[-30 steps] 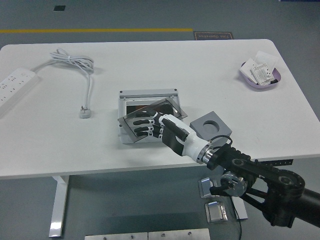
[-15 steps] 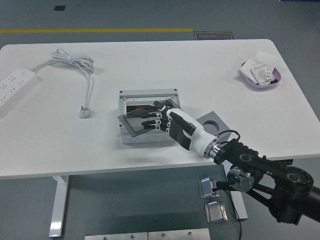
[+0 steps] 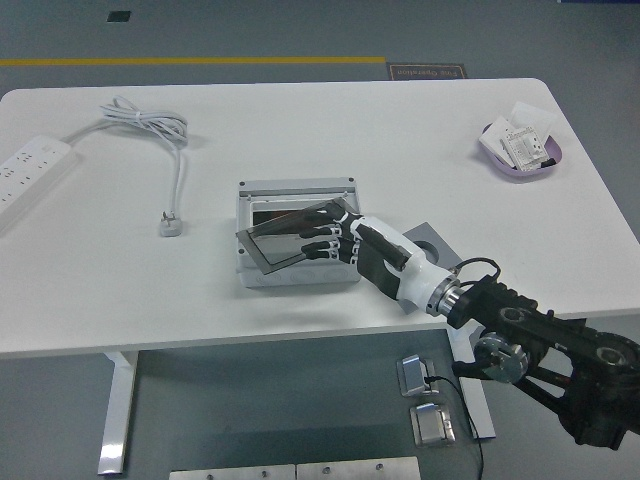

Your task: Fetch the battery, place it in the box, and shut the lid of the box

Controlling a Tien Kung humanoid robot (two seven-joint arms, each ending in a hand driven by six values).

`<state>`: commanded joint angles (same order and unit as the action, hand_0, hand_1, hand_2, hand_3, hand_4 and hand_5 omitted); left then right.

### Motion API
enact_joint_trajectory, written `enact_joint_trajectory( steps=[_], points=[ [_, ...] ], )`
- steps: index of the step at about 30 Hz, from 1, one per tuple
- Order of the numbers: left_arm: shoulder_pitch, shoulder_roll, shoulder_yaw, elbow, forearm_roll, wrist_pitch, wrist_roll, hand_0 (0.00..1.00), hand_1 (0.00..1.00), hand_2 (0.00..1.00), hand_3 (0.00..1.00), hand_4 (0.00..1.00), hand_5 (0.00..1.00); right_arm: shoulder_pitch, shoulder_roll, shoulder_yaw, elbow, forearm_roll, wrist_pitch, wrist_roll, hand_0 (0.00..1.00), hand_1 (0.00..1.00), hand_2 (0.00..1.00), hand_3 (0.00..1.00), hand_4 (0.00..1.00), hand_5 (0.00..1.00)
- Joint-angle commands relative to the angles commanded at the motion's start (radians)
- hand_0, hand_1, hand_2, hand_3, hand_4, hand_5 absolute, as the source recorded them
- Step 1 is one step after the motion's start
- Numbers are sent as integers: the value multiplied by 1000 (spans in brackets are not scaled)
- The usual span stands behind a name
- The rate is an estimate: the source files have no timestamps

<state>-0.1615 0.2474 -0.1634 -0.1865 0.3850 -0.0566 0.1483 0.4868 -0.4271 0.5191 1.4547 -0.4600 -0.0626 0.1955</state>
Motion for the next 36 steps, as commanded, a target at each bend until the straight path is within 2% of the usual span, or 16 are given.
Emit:
enact_joint_trajectory(
  steps=[12, 17, 22, 26, 29, 33, 36],
  points=[
    [-1, -1, 0, 0, 2, 0, 0, 728, 750, 728, 684, 590, 487, 7, 6, -17, -1, 2, -2, 3, 726, 636, 671, 737, 781, 736],
    [-2, -1, 1, 0, 0, 0, -1, 728, 750, 728, 684, 590, 487, -3, -1, 29, 1, -23, -1, -12, 726, 636, 671, 737, 781, 736],
    [2, -5, -1, 0, 1, -1, 1, 728, 750, 727, 684, 587, 486, -49, -64, 148, 36, -103, 42, -98, 723, 635, 671, 738, 782, 737],
    [6, -6, -1, 0, 0, -1, 1, 729, 750, 727, 686, 586, 484, -123, -134, 276, 55, -165, 84, -166, 723, 634, 671, 737, 783, 738],
    [9, -5, -4, 1, 1, 0, 1, 729, 750, 727, 686, 586, 484, -188, -169, 383, 44, -218, 103, -193, 723, 634, 671, 737, 783, 738],
    [10, -6, -8, 3, 3, 0, 2, 729, 750, 728, 686, 584, 482, -259, -168, 515, 26, -302, 96, -225, 719, 633, 669, 733, 785, 738],
    [10, -9, -6, 3, 0, 0, 1, 728, 750, 728, 688, 581, 481, -306, -130, 630, 5, -382, 83, -229, 714, 632, 671, 729, 786, 738]
  ],
)
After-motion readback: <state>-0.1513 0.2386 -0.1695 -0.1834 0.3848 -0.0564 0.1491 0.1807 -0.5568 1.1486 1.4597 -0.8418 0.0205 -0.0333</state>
